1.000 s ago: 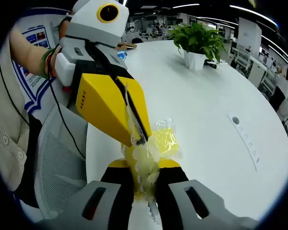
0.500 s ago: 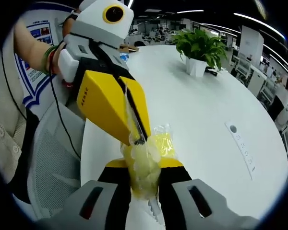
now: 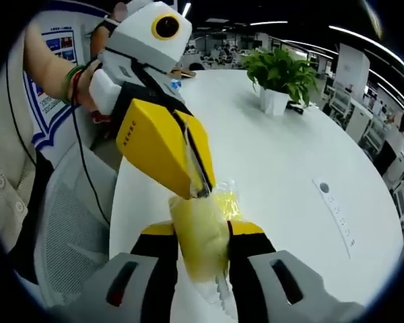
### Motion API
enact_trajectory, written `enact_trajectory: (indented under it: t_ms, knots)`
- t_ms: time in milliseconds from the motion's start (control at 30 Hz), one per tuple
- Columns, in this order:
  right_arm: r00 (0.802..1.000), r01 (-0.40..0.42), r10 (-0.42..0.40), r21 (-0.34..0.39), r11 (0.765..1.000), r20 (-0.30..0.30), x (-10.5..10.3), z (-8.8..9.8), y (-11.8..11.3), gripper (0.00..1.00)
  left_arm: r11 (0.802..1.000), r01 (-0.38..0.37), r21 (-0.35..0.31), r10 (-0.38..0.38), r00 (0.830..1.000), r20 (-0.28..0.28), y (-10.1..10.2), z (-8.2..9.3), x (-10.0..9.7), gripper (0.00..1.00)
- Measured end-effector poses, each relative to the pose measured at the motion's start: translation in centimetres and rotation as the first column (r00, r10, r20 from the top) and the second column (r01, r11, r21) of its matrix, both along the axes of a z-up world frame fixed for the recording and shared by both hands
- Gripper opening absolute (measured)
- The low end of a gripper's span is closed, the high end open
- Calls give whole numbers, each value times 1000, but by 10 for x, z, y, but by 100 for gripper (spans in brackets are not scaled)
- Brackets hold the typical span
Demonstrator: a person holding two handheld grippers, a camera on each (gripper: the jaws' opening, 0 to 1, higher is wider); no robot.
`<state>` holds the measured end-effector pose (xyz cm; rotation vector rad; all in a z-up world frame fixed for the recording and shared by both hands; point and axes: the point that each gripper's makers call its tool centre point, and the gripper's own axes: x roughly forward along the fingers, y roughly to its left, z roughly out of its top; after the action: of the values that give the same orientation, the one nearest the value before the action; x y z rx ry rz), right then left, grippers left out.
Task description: Compare the silicone blocks by pressing each to a similar depth, holding the contact briefly, and releasing to observe deformation and rebound differences across the visible hardness samples.
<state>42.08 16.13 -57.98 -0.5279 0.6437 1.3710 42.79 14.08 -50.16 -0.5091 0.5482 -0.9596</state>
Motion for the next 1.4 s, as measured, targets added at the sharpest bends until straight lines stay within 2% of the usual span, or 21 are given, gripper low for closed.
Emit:
enact_trajectory:
  t_ms: [400,867,1100,1400]
  knots:
    - [998,27,-30,45,999,57,3,17,-7,40,1000,0,0,0,1000,-15,-1,-6,-2,0]
    - [991,104,-111,97,990,76,1,28,-27,44,1000,-7,-1,7,1000,-31,-4,-11,2,0]
    - [979,178,-190,156,972,69,3,35,-39,47,1000,-17,-9,17,999,-40,-6,-12,5,0]
    - [950,286,-306,233,930,58,-4,45,-61,49,1000,-21,-17,20,998,-60,-11,-18,5,0]
